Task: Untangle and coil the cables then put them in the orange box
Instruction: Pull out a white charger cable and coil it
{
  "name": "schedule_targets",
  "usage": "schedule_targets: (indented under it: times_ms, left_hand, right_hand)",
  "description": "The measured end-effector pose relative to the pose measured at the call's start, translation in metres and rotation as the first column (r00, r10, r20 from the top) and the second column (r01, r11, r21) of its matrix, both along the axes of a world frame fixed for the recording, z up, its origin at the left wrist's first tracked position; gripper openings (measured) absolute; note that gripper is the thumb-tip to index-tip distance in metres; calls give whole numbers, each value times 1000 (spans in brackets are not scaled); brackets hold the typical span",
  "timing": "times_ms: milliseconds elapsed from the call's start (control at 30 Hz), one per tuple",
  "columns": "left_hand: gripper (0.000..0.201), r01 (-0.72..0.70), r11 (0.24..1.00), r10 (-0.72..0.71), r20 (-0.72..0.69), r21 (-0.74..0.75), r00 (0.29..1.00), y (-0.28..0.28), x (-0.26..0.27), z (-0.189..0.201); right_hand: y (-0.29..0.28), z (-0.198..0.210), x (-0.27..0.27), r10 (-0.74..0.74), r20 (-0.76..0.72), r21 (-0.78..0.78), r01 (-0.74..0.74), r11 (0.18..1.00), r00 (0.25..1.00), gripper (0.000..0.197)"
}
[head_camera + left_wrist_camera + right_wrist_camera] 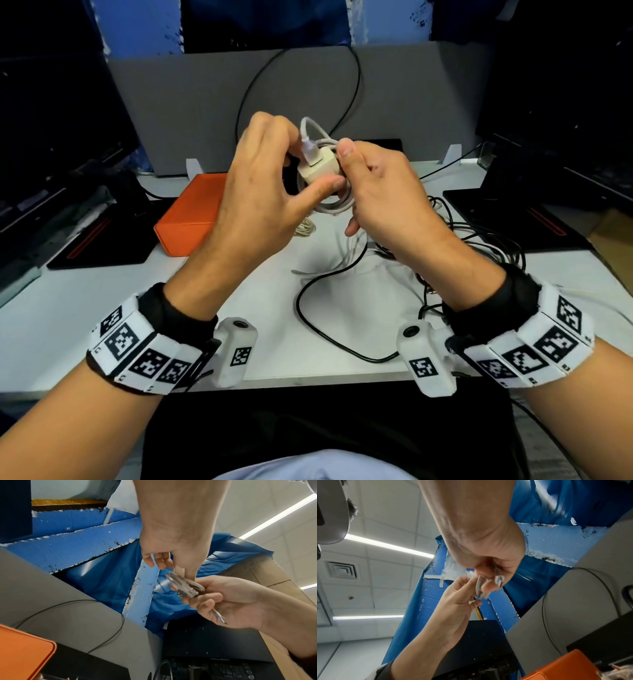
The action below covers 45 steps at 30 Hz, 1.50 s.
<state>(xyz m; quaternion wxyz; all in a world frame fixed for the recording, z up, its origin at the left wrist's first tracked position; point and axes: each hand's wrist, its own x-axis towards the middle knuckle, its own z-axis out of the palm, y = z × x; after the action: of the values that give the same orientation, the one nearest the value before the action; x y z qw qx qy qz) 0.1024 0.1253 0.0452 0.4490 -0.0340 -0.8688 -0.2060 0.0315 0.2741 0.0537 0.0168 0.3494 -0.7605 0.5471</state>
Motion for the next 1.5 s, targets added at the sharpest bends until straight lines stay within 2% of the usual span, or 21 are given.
schedule_targets:
  times_ms: [167,233,333,467,567,600,700,767,833,933,1033,1167,1233,1367,1500]
  left_hand:
    - [39,-127,969,111,-88,-213,990,-1,-2,-7]
    - [40,-143,966,122,-110,-215,986,-1,-3,-4]
    - [39,51,998,-53,-58,-39,997,-2,0,2]
    - [23,205,971,-197,-70,121,978,-3,-2,0]
    - [42,309,855,-350,24,417,937,-6,-6,-2]
    - [47,309,831,-376,59,462,925,-7,-6,-2]
    - [49,300,873,-371,122,385,921,-8,-4,-2]
    - [33,281,912,-342,174,300,923,-8,0,-1]
    - [16,248,938,-314,290,242,904,-10,4,4]
    - [41,242,917,-362,406,318,839,-14,5,13]
    - [46,297,899,-405,351,323,844,-19,3,13]
    - [46,295,914,-383,353,279,853,-26,2,10]
    - [45,274,925,-358,365,263,859,-28,5,13]
    - [39,244,937,-326,378,248,867,-28,8,18]
    - [35,296,897,-415,393,329,820,-21,8,15]
  right_hand:
    - [-1,-1,-2,29,-62,14,-28,1000,998,39]
    - [0,1,-4,48,-55,-25,-50,998,997,40]
    - [0,4,-4,59,-59,-75,-63,995,997,44]
    - [1,4,-3,71,-86,-137,-82,987,994,39]
    - [0,3,-3,89,-158,-165,-115,980,983,33]
    - [-2,1,-2,92,-193,-153,-122,981,977,32]
    - [-7,-5,-5,56,-273,-104,-88,991,960,34]
    - [-7,-5,-9,32,-300,-67,-55,996,953,37]
    - [-4,-3,-14,27,-308,-20,-34,999,951,38]
    - [1,0,-20,27,-321,13,-24,1000,947,40]
    - [-1,0,-19,10,-308,12,-7,1000,951,41]
    - [8,6,-23,196,-157,72,-187,980,968,35]
    - [19,14,-29,273,-187,149,-247,957,944,27]
    - [29,20,-40,161,-446,269,-40,962,880,18]
    - [26,17,-42,6,-539,221,135,966,842,16]
